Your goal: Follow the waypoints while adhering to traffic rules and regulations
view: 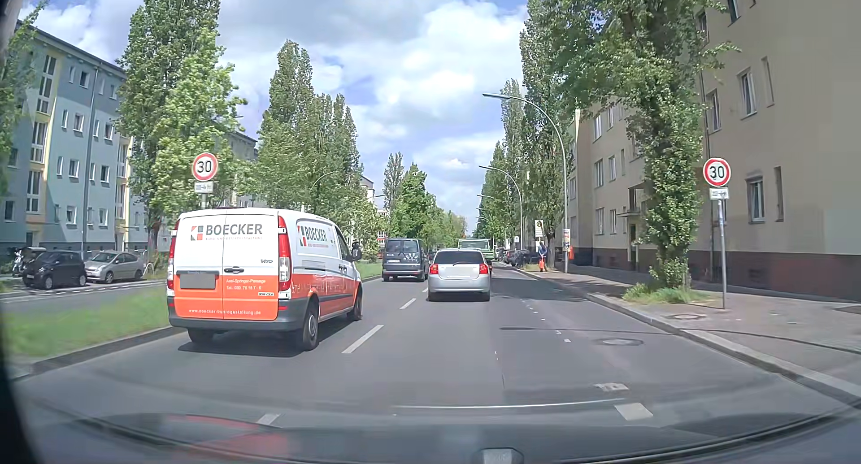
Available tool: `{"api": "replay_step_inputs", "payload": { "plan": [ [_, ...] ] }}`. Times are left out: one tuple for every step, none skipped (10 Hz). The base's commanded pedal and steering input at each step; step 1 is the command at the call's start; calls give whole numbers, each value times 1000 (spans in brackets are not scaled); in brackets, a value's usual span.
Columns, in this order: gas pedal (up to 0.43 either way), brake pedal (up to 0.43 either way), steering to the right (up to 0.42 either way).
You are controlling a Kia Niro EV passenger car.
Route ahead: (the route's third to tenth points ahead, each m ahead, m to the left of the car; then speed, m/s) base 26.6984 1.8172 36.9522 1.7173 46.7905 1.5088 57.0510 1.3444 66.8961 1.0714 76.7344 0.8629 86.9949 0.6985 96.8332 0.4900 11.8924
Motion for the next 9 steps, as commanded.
{"api": "replay_step_inputs", "payload": {
  "plan": [
    [0, 18, 6],
    [0, 18, 6],
    [0, 18, 6],
    [0, 18, 6],
    [0, 18, 10],
    [0, 18, 12],
    [0, 18, 11],
    [0, 18, 6],
    [0, 18, 6]
  ]
}}
